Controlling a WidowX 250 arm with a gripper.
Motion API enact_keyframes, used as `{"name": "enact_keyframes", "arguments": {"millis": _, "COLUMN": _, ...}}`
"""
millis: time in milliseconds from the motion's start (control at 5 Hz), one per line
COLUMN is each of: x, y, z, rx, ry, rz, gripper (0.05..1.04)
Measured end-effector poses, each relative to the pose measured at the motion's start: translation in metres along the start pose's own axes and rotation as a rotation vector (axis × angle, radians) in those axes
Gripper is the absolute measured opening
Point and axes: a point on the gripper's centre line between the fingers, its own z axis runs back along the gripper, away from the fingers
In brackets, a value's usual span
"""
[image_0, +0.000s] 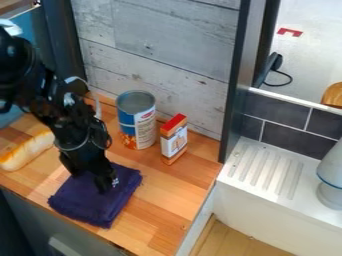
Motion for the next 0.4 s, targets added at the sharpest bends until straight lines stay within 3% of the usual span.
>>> {"name": "enact_keyframes", "arguments": {"millis": 400, "x": -0.0054, "y": -0.0050, "z": -0.0098, "rx": -0.024, "ry": 0.031, "rz": -0.012, "gripper": 1.000}}
